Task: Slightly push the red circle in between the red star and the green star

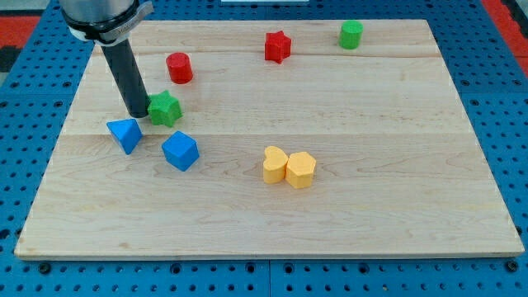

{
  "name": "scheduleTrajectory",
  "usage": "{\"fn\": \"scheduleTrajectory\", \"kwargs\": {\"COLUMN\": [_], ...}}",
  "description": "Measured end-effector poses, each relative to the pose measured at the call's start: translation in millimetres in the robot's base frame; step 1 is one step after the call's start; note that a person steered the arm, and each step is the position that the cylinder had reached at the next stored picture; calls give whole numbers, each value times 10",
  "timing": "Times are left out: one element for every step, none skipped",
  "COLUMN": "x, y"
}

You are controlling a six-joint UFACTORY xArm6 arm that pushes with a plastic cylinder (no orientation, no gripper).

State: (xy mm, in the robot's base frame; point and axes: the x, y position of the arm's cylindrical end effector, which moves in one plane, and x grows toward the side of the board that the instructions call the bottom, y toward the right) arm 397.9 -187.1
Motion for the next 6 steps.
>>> {"fn": "scheduleTrajectory", "kwargs": {"x": [-243,-388,-791,-931,-973,-1308], "y": [-253,-214,-170,237,841,1085]}}
